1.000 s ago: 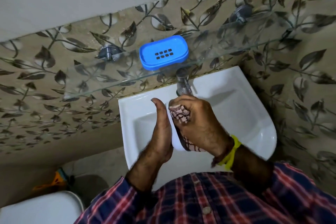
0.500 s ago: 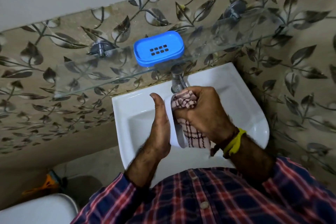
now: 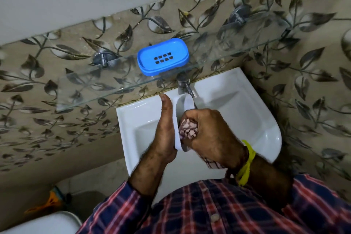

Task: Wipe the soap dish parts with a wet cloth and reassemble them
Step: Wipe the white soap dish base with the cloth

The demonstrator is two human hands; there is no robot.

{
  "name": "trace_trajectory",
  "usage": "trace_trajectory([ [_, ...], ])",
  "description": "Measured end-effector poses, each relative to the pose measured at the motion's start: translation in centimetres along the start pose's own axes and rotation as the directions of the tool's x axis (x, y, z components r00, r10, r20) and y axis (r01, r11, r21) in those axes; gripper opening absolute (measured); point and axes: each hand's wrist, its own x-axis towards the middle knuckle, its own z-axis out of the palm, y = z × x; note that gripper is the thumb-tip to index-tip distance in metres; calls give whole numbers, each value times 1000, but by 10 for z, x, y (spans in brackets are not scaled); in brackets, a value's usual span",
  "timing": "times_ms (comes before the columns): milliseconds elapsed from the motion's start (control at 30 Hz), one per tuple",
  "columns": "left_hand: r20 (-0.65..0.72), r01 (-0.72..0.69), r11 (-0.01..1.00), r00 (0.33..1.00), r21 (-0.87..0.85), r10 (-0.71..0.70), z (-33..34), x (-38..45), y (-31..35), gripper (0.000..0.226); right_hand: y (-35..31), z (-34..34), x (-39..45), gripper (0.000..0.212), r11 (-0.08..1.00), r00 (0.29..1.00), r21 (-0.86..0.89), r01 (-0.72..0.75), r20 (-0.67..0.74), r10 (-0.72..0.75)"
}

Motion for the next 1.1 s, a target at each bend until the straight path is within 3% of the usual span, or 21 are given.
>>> trace_trajectory([
  [67, -6, 0, 1000, 1000, -21, -1, 2, 1, 1, 77, -1, 0, 4, 30, 1000, 999, 15, -12, -29, 12],
  [167, -15, -58, 995, 998, -80, 57, 5, 0, 8, 61, -5, -6, 0, 22, 1000, 995, 6, 28, 94, -28],
  [233, -47, -49, 994, 998, -93, 45, 10, 1, 4, 63, -6, -11, -2, 26, 982, 993, -187, -14, 116, 36],
  [300, -85, -5, 997, 996, -80, -2, 16, 3, 1, 69, -7, -13, 2, 32, 933, 995, -349, -89, 11, 99],
  [367, -96, -1, 993, 995, -119, -10, 16, 5, 2, 68, -6, -10, 6, 32, 945, 994, -311, -99, -77, 79],
  [433, -109, -49, 986, 993, -157, 32, 12, 5, 8, 64, -7, -6, 3, 32, 976, 997, -207, -67, -48, 59],
  [500, -144, -79, 979, 988, -187, 52, 9, 4, 8, 66, -10, -5, -3, 31, 976, 999, -214, -50, -11, 49],
  [600, -101, -60, 972, 994, -227, 37, 16, 0, 3, 72, -11, -5, 0, 27, 952, 981, -292, -88, -190, 32],
  [667, -74, -43, 972, 997, -233, 26, 18, 0, 3, 73, -11, -4, 7, 24, 975, 954, -217, -46, -298, -22],
  [800, -114, -120, 956, 989, -266, 93, 14, 0, 9, 71, -14, -3, 5, 24, 987, 970, -154, 38, -233, -73],
  [933, -80, -110, 957, 993, -270, 91, 23, 1, 1, 75, -12, -2, 13, 21, 977, 912, -209, 31, -394, -113],
  [1100, -61, -135, 956, 990, -259, 123, 22, -1, 6, 78, -12, -3, 16, 21, 977, 917, -204, 65, -373, -139],
])
